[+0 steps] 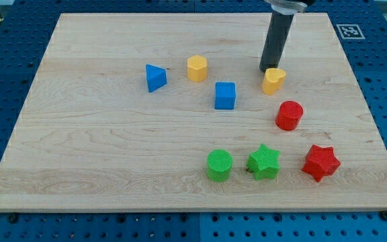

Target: Move the heart to the top right of the cube

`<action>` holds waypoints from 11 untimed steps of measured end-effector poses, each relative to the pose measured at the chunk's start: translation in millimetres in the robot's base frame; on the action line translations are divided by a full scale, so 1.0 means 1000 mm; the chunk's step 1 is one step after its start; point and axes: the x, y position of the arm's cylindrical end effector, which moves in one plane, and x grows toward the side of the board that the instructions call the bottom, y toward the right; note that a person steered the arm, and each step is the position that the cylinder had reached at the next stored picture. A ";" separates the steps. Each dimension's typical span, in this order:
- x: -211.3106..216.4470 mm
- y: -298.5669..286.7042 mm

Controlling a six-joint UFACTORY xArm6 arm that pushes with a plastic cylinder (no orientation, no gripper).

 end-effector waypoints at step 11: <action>0.036 0.019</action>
